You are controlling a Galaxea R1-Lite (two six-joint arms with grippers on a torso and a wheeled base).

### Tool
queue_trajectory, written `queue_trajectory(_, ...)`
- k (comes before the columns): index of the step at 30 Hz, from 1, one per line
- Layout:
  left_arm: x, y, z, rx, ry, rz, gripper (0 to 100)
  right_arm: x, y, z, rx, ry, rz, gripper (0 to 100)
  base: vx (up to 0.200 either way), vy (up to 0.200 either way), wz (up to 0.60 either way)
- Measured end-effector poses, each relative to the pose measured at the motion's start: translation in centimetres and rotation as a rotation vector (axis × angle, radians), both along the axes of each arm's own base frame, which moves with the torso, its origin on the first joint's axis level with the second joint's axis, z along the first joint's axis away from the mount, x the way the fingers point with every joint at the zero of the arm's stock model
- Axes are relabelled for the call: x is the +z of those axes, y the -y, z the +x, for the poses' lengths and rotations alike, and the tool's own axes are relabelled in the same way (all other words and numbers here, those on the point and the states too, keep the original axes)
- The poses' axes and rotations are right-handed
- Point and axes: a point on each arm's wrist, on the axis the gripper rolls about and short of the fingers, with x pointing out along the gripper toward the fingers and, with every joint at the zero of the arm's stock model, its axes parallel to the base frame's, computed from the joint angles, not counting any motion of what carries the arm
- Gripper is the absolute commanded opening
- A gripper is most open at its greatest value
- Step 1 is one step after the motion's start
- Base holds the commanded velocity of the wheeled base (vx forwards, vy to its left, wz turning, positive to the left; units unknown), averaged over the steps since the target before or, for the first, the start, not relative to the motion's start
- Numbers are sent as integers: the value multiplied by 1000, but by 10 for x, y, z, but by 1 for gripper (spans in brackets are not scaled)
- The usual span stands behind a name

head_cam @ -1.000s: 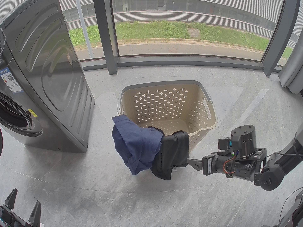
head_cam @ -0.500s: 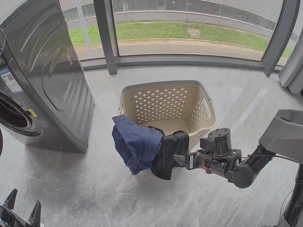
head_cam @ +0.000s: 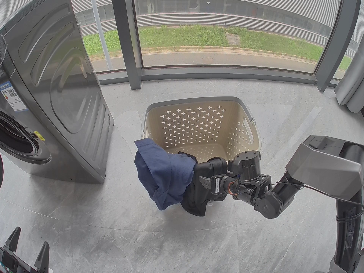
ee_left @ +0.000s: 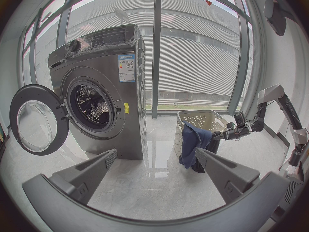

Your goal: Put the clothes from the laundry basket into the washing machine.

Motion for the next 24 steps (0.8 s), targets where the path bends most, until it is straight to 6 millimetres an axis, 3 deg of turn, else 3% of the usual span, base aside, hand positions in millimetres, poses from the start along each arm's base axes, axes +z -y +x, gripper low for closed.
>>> queue_trajectory(5,0,0,0,0,0,0,100,-6,-2,17,-11,21,9,100,0,0,0)
queue_trajectory(6,0,0,0,0,0,-1,100,-7,-3,19,-12,23,11,0,0,0,0)
queue_trajectory(19,0,0,0,0,0,-2,100,-10,-6,22,-2,45,30,0,0,0,0)
queue_trajectory(24,0,0,0,0,0,-5,100,2,-3,14,1,57,38,0,0,0,0)
